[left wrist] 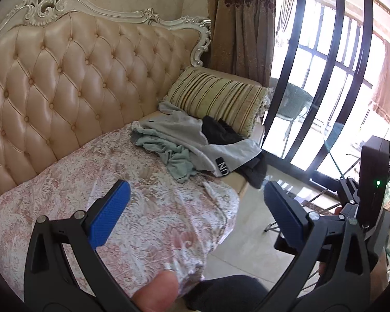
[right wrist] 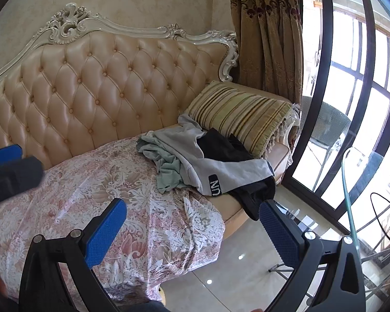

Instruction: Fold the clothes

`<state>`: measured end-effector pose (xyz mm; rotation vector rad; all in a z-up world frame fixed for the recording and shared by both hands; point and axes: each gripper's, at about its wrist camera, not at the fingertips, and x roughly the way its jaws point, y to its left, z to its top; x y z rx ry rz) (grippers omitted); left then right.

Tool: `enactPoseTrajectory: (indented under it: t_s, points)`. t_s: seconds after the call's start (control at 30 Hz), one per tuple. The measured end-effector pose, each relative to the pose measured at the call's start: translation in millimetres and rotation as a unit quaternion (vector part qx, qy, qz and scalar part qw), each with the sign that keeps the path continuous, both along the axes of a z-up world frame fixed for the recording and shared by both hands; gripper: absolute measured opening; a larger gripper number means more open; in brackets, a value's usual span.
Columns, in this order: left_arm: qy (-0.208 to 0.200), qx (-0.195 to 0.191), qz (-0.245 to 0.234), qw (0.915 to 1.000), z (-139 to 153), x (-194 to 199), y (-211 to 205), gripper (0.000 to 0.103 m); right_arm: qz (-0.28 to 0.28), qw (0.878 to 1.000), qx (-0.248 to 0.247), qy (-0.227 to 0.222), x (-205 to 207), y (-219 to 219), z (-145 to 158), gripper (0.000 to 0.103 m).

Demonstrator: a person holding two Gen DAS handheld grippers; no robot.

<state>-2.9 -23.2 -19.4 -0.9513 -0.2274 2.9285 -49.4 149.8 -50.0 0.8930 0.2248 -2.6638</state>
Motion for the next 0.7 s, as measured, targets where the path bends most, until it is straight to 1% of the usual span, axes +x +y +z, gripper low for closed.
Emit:
enactPoseTrajectory:
  t_s: [0.17, 0.23, 0.4, 0.7]
  points:
    - [-0.011, -0.027, -0.007, 0.9995, -11, -14, 6, 0.103, 0.002, 1.000, 0.007, -0.013, -9, -1, -17, 0.103]
    - [-0.011, -0.027, -0.009, 0.9995, -11, -18, 9, 0.103, 0.000, 1.000, 0.005, -0.015, -13, 1, -21, 0.103]
    - [-0.008, -0.030, -0.014, 0.9994, -8, -25, 19, 0.103, -0.007, 1.000, -0.001, -0.013, -22, 7, -19, 0.103]
    - [-0.005, -0.032, -0.024, 0.9992, 0, -29, 28, 0.103, -0.010, 1.000, -0.010, -0.008, -23, 13, -14, 0.103]
